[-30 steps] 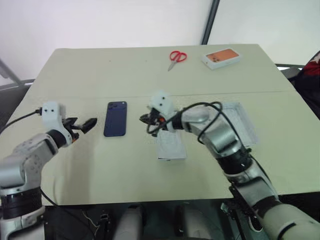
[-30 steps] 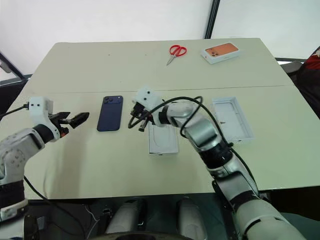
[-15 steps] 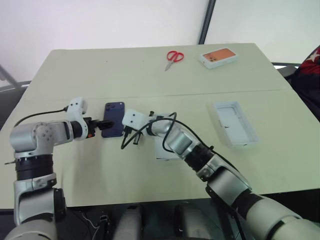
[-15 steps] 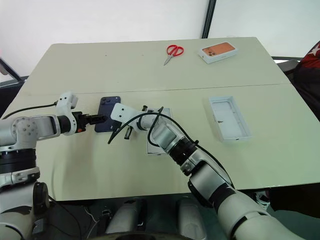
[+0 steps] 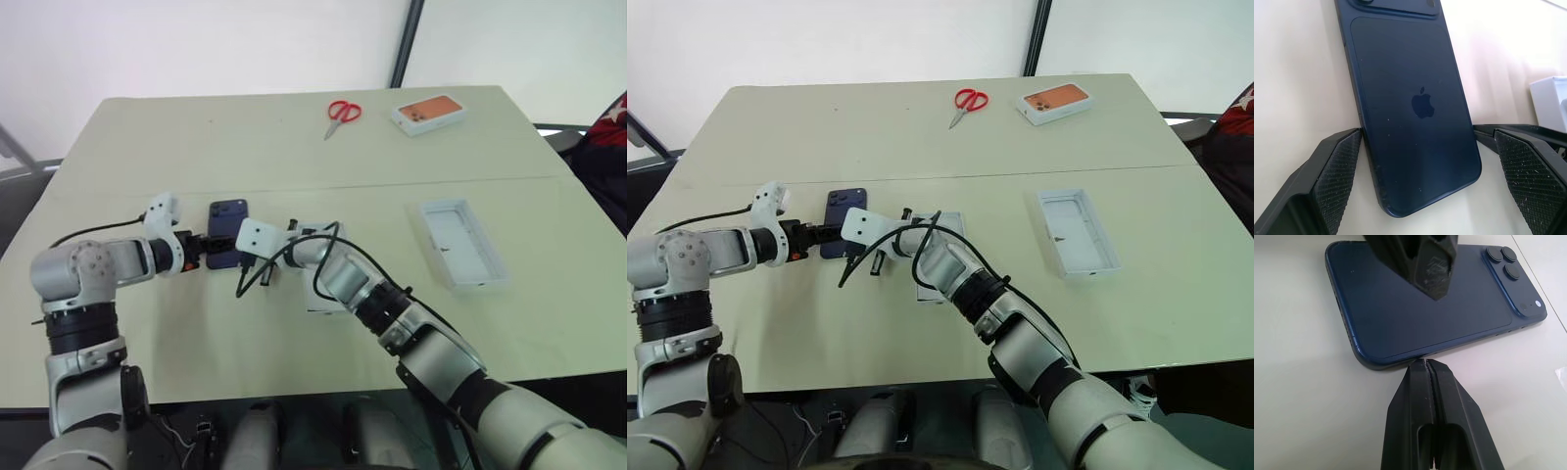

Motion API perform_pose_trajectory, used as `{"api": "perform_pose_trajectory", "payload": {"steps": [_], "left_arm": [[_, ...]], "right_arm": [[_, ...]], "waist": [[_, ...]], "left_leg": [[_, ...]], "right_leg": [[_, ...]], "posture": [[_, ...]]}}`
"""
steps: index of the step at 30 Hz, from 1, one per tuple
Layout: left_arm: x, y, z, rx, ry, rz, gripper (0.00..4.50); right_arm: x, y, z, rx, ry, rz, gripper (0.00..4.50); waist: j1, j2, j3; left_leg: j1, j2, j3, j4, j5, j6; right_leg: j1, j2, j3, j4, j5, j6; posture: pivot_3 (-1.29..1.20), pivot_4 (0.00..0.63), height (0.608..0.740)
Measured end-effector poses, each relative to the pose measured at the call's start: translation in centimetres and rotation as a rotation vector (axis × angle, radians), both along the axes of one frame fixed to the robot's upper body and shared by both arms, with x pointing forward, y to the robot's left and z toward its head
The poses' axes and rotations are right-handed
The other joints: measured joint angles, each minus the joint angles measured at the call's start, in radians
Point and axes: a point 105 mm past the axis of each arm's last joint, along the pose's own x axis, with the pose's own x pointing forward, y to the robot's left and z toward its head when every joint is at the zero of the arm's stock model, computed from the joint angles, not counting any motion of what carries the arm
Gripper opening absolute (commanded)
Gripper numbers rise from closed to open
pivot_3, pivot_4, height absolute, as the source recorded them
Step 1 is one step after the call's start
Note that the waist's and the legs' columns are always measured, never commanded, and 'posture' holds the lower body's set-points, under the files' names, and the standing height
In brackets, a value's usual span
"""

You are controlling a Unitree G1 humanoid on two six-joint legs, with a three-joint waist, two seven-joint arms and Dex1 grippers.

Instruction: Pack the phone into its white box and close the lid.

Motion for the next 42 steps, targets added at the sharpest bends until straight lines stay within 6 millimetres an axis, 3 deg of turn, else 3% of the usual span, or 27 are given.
{"api": "perform_pose_trajectory", "payload": {"steps": [18,21,24,41,42], "left_arm": [[0.6,-2.2,0.3,-0.125,0.025,-0.031,4.5],[0.7,-1.8,0.0,-0.139,0.038,-0.008,3.25],[0.8,-1.5,-0.4,-0.144,0.053,0.008,1.71],[1.4,0.7,-0.4,-0.184,0.024,0.139,1.71],[1.4,0.8,-0.4,-0.184,0.024,0.14,1.43]], "right_arm": [[-0.1,0.1,0.0,0.0,-0.01,0.014,0.04],[-0.1,0.1,0.0,0.0,-0.011,0.018,0.0],[-0.2,0.1,0.0,-0.001,-0.013,0.021,0.0],[-0.6,-0.1,0.0,-0.01,-0.029,0.038,0.0],[-0.6,-0.2,0.0,-0.012,-0.031,0.037,0.0]], "waist": [[0.0,0.0,0.0],[-0.003,0.0,0.0],[-0.005,0.0,0.0],[-0.01,-0.001,0.0],[-0.01,-0.001,0.0]], "left_leg": [[0.0,0.0,0.0,0.0,0.0,0.0],[0.0,0.0,0.0,0.0,0.0,0.0],[0.0,0.0,0.0,0.0,0.0,0.0],[-0.001,0.001,0.0,-0.001,0.0,-0.001],[-0.001,0.001,0.0,-0.001,0.0,-0.001]], "right_leg": [[0.0,0.0,0.0,0.0,0.0,0.0],[0.0,0.0,0.0,0.0,0.0,0.0],[-0.001,0.0,0.0,0.0,0.0,0.0],[-0.002,0.001,0.0,0.0,0.0,0.0],[-0.002,0.001,0.0,0.0,0.0,0.0]], "posture": [[0.0,0.15,0.74],[0.0,0.15,0.74],[0.0,0.15,0.74],[0.0,0.15,0.74],[0.0,0.15,0.74]]}}
